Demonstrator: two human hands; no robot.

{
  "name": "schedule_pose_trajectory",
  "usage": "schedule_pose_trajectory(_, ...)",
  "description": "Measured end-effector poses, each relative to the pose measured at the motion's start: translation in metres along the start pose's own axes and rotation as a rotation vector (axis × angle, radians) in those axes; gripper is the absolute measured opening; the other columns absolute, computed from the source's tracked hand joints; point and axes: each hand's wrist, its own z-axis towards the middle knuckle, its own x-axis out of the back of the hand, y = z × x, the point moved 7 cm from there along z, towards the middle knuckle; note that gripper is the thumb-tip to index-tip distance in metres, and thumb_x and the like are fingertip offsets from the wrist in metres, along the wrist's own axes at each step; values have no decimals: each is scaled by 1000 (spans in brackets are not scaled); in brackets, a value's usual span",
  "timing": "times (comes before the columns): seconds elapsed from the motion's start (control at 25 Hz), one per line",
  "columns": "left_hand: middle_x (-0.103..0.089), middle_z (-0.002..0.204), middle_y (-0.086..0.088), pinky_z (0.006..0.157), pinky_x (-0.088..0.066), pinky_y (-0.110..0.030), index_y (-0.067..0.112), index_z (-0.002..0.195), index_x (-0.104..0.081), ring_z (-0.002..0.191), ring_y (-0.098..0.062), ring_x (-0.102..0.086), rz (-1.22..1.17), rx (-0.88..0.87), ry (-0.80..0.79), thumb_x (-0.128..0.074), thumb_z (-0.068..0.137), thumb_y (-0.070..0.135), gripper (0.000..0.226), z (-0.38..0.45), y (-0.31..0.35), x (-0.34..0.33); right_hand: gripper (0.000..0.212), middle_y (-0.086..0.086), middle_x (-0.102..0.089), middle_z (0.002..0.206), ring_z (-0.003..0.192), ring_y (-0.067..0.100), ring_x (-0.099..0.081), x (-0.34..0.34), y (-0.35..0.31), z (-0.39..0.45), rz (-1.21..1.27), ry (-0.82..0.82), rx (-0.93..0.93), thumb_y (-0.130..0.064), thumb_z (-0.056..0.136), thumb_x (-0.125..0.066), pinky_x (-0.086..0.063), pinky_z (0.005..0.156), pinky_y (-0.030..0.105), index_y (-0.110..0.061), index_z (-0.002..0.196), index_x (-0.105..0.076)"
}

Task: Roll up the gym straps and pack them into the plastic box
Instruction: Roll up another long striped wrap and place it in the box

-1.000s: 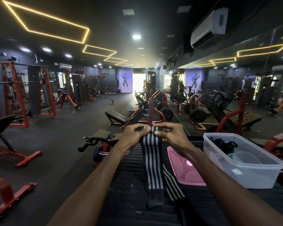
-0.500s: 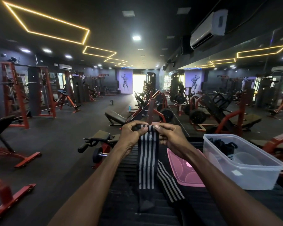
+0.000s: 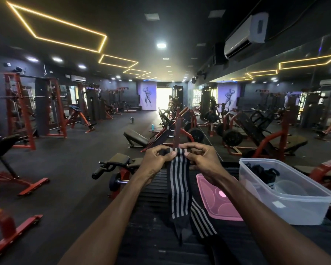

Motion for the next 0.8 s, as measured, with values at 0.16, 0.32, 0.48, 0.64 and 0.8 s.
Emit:
schedule_pose_trajectory(0.16,-72,96,-2,61,-51,-12,16,94,-71,84,-9,-68,1,-66,13,-72,81,-4,24,-2,11,1,31,9,-73,103,80,18,-72,-5,-2,-1,-90,-52,-13,-3,90,-67,-58,56,29,-15,119,-69)
schedule_pose_trajectory(0.32,-72,96,-8,67,-55,-22,10,98,-69,88,-19,-69,-134,-9,-75,-71,82,-5,22,-4,8,-7,29,12,-76,101,92,22,-72,-2,-5,2,-61,24,75,10,84,-68,-59,85,38,-6,107,-74)
schedule_pose_trajectory(0.48,-76,97,-6,65,-56,-22,14,100,-72,84,-16,-74,-60,44,-93,-71,88,22,15,-11,2,-7,29,16,-76,101,101,34,-71,-2,-5,3,-7,20,55,15,83,-65,-57,91,47,-4,102,-75)
schedule_pose_trajectory(0.64,-73,101,-2,74,-54,-20,22,96,-74,92,-13,-68,4,-101,9,-74,85,18,11,-8,12,-1,38,5,-76,89,90,23,-71,-6,-11,0,-4,-42,74,15,85,-61,-59,83,39,-19,85,-78)
schedule_pose_trajectory(0.8,-73,94,2,70,-50,-10,15,92,-74,87,-7,-66,24,-153,61,-75,83,9,10,-6,19,2,28,5,-70,80,65,4,-64,-6,-14,-2,-6,-28,65,18,83,-61,-48,58,15,-4,96,-74)
